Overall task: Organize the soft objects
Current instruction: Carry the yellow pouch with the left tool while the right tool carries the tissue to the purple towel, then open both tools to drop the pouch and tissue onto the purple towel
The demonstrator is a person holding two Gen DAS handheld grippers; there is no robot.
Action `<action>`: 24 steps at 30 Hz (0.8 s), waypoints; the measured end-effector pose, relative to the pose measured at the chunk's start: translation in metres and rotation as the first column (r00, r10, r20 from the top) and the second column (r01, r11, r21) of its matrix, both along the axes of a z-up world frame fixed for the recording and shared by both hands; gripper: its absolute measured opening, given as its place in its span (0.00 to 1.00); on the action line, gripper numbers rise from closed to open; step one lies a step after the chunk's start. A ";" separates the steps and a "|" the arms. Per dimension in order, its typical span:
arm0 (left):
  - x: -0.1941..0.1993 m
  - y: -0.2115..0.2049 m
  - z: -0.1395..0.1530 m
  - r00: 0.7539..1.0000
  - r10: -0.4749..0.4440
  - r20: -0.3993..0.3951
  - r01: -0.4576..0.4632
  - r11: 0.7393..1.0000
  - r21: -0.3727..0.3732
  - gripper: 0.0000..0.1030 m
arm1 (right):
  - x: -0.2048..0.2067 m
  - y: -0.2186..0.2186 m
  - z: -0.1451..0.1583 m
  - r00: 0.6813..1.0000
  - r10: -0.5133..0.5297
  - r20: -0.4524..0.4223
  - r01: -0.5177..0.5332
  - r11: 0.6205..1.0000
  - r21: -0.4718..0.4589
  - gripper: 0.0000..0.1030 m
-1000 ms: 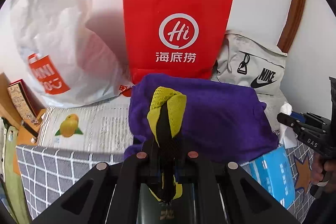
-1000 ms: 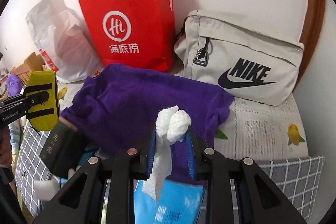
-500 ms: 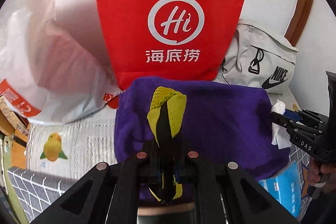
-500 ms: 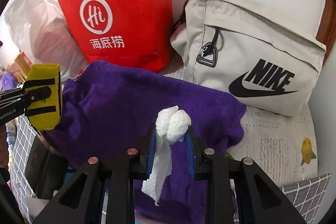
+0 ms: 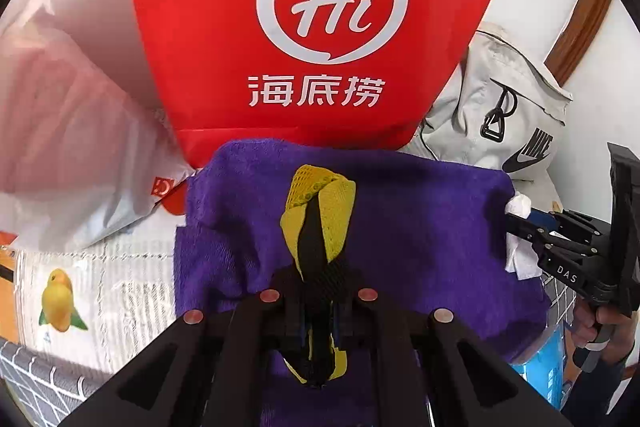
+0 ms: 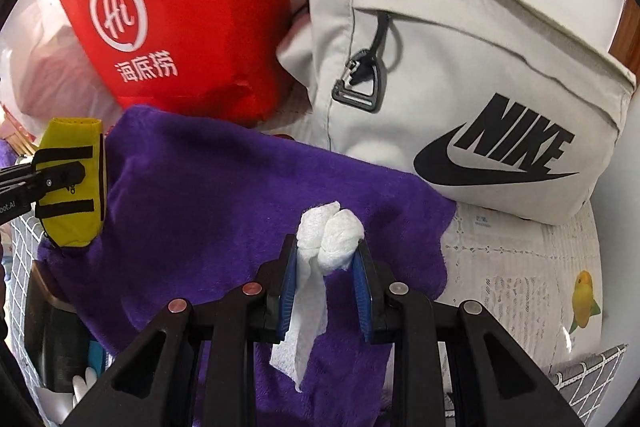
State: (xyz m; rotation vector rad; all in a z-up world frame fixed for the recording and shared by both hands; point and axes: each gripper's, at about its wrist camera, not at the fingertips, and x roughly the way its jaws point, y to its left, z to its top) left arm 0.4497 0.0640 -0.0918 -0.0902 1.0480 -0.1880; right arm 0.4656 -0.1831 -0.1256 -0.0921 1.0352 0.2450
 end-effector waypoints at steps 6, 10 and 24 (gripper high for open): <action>0.017 0.002 -0.014 0.999 -0.005 -0.045 0.003 0.999 -0.038 0.08 | 0.010 0.000 -0.015 0.999 -0.002 -0.042 0.000 0.999 -0.039 0.26; 0.027 0.002 -0.020 0.998 -0.005 -0.055 0.003 0.999 -0.046 0.08 | 0.014 0.001 -0.022 0.998 0.000 -0.059 -0.003 0.999 -0.048 0.26; 0.043 -0.004 -0.031 0.998 0.014 -0.054 -0.012 0.999 0.047 0.31 | 0.020 0.004 -0.036 0.996 0.026 -0.087 -0.032 0.997 -0.075 0.29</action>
